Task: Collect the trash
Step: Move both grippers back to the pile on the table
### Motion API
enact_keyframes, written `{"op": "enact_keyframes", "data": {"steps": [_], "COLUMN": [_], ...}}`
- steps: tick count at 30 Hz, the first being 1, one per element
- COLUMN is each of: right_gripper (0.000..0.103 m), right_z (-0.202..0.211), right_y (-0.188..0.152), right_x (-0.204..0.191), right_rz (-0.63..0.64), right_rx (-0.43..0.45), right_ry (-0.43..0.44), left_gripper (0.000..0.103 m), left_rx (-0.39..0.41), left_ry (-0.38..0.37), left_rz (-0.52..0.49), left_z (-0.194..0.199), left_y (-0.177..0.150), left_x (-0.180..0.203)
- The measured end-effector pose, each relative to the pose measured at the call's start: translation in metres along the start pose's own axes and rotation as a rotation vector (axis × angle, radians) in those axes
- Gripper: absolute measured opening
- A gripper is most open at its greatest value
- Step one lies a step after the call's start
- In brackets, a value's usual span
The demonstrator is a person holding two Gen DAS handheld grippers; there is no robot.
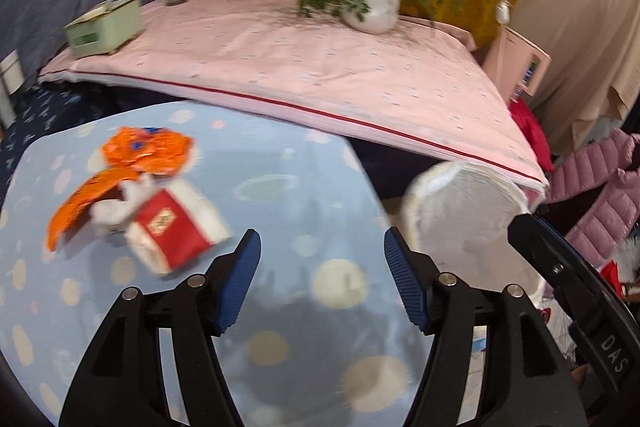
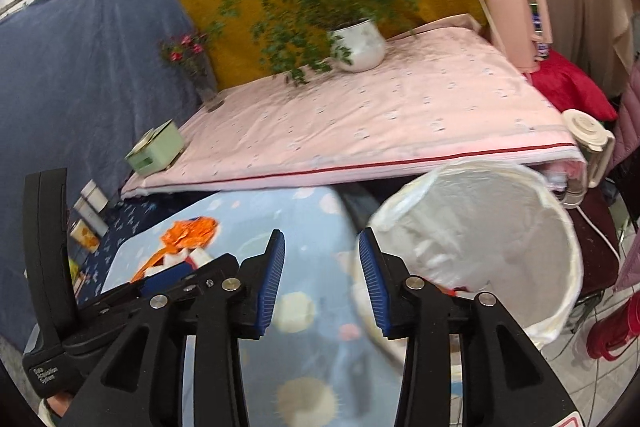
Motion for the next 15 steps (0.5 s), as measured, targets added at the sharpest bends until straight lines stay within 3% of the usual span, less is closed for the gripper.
{"op": "enact_keyframes", "data": {"steps": [11,15], "right_gripper": [0.043,0.043], "right_z": [-0.04,-0.058], "right_y": [-0.021,-0.032], "right_x": [-0.119,-0.154], "right_rz": [0.131,0.158], "right_rx": [-0.091,-0.13], "right_ry": [0.126,0.165], "left_gripper": [0.067,0.074], "left_rx": [0.041,0.051], "left_ry": [0.161,0.19], "left_rz": [0.116,0.166], "left_z": [0.024,0.029], "left_y": [0.009,0.006], "left_x": [-0.139,-0.181]}}
Point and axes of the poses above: each gripper's, at about its wrist camera, not at the fingertips, and z roughly against the way its jaws point, x to its right, y to its top, the point moved 8 cm from there along -z, roughly the way its jaws point, and after that the axes turned 7 degrees about z, right-handed, at the moved point
